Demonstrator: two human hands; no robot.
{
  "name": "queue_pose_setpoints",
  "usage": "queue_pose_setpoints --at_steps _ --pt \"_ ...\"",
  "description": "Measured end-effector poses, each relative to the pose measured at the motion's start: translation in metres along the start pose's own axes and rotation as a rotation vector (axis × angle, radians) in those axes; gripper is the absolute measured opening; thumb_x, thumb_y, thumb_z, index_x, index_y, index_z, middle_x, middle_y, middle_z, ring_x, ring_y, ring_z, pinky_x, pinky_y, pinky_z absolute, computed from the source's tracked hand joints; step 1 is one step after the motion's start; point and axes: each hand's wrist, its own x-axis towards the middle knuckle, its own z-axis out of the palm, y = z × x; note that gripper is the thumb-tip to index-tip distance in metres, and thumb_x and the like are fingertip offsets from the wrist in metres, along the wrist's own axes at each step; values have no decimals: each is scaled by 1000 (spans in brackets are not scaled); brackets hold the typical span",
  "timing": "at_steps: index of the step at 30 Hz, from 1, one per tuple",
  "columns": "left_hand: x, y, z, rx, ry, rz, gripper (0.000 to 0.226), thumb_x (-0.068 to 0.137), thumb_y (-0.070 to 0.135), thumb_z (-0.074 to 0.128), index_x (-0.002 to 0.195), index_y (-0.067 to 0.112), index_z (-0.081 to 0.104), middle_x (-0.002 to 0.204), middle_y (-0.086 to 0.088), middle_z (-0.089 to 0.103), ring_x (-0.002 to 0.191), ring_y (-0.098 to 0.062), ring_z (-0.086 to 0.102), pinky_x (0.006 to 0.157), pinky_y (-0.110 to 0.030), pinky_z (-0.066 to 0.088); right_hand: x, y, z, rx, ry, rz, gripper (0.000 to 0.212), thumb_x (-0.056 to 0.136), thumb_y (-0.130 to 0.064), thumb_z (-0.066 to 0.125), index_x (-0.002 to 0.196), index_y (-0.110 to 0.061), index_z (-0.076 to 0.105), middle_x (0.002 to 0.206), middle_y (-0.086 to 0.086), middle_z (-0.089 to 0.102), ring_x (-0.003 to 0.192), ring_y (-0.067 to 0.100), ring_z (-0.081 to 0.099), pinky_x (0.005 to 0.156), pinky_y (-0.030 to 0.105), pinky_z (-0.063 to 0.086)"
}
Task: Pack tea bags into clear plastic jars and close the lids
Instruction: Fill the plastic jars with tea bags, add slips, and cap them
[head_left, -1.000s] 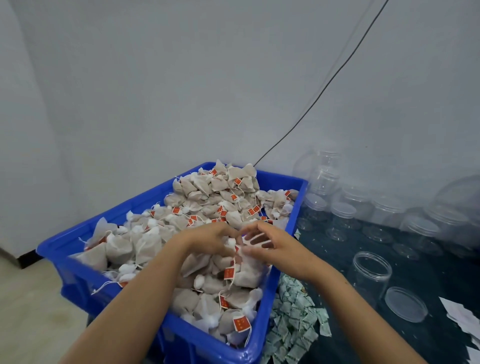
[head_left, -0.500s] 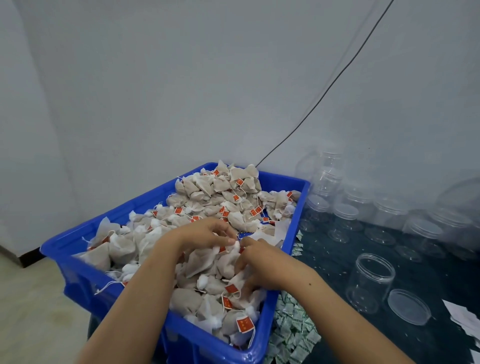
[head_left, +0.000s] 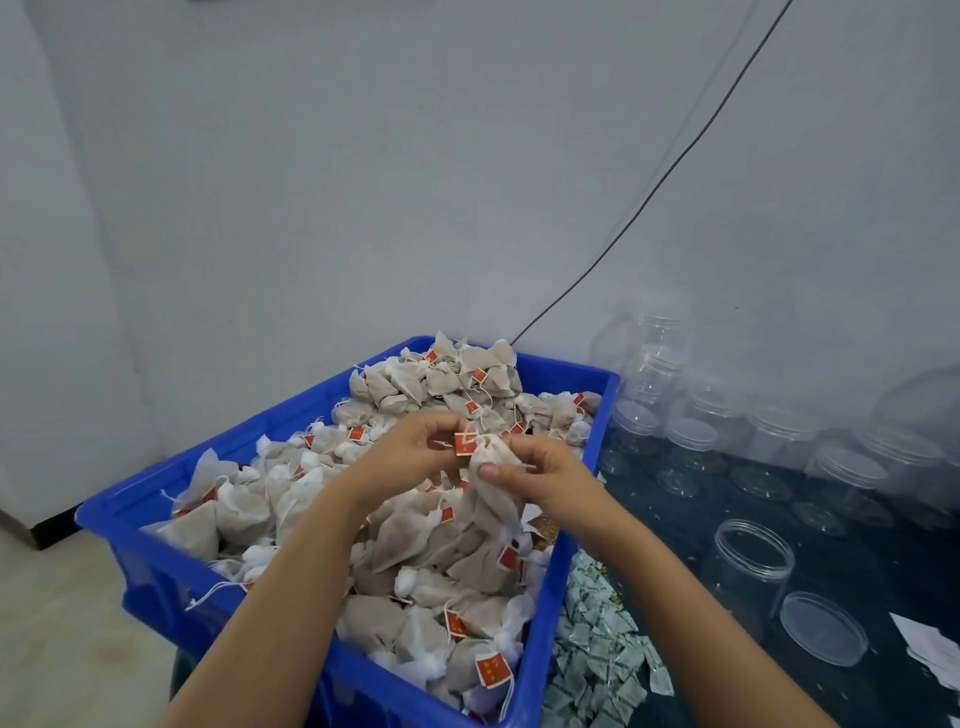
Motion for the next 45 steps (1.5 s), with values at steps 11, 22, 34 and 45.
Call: queue_pose_setpoints --at_steps 11,22,34,45 --pt "-12 -17 -13 500 -305 -410 30 70 43 82 88 31 62 101 10 61 93 -10 56 79 -24 47 5 21 10 11 392 14 6 88 -18 66 88 -24 66 86 -4 72 82 15 70 65 29 59" --pt "-8 -2 -6 24 249 -62 14 71 30 78 73 18 71 61 4 66 51 -3 57 49 -14 47 0 15 -5 332 133 23 29 74 -20 69 102 -12 69 97 9 74 87 23 71 73 30 59" --pt "-2 -7 12 204 195 -67 12 92 22 63 104 23 63 106 5 65 87 -8 66 69 -25 57 -2 13 -12 -62 304 47 4 85 -13 70 82 -14 72 82 13 72 66 18 66 62 35 55" --pt "-1 -20 13 789 -226 -285 26 76 38 78 83 16 65 91 -3 64 80 -13 50 71 -28 40 -25 2 -54 93 438 -2 10 81 -17 72 81 -26 73 82 -5 75 69 9 71 57 23 57"
